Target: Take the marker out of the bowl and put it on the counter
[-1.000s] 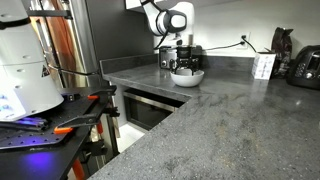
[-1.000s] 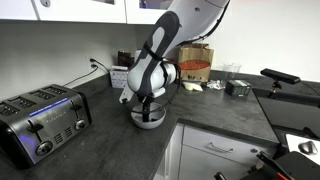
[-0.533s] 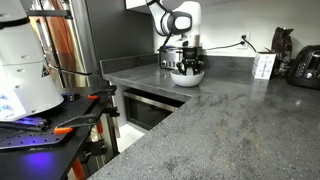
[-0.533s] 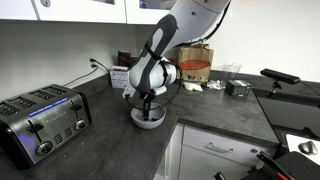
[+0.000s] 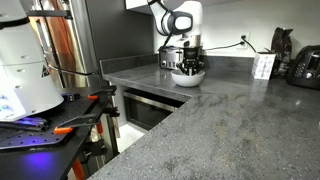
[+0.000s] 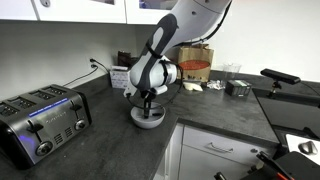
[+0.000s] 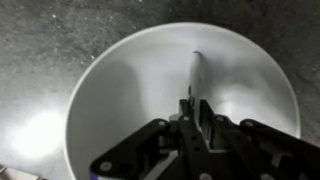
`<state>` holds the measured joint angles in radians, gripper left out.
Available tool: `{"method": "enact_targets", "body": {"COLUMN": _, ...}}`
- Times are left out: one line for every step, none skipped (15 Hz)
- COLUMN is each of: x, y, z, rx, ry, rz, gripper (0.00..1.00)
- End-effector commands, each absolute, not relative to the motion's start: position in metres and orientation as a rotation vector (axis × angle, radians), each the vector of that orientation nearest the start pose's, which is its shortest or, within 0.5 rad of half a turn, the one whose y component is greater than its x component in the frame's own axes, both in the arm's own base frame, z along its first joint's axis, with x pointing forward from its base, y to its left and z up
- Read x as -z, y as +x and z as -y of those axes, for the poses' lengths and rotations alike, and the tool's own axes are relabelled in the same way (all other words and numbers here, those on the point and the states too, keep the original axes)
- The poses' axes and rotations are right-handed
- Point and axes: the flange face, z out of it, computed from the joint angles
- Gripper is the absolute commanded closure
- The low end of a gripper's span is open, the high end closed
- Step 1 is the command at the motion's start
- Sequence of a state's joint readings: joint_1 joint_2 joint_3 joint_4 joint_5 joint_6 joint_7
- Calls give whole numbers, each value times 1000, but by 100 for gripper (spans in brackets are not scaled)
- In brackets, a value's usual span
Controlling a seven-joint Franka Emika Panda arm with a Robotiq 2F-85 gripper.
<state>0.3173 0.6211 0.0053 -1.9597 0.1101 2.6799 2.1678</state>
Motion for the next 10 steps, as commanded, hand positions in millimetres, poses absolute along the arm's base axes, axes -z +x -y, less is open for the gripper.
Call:
{"method": "enact_targets", "body": {"x": -187, "y": 578, "z": -211, "rx": -79, "ry": -1796, "rz": -2454, "gripper": 97}}
{"method": "enact_targets", "body": {"x": -197, "y": 574, "z": -218, "rx": -100, "ry": -1820, "rz": -2437, "gripper": 97}}
{"method": "enact_targets", "body": {"x": -207, "y": 571, "z": -224, "rx": -99, "ry": -1842, "rz": -2429, "gripper": 97}}
{"method": "enact_targets", "body": {"x": -219, "y": 568, "z": -228, "rx": -114, "ry": -1870, "rz": -2410, "gripper": 97}}
{"method": "enact_targets", "body": {"x": -231, "y": 565, "z": -229, "rx": -103, "ry": -1890, "rz": -2407, "gripper": 97}}
{"method": "enact_targets", "body": {"x": -244, "y": 563, "z": -227, "rx": -94, "ry": -1899, "rz": -2409, "gripper": 97}}
{"method": "enact_targets", "body": {"x": -256, "y": 562, "z": -223, "rx": -97, "ry": -1900, "rz": -2405, "gripper": 97}}
{"method": "enact_targets", "body": {"x": -269, "y": 562, "z": -217, "rx": -76, "ry": -1895, "rz": -2401, "gripper": 97}}
{"method": "enact_targets", "body": {"x": -281, "y": 562, "z": -208, "rx": -53, "ry": -1898, "rz": -2398, "gripper": 97}}
{"method": "enact_targets", "body": {"x": -292, "y": 563, "z": -195, "rx": -5, "ry": -1891, "rz": -2397, "gripper": 97}}
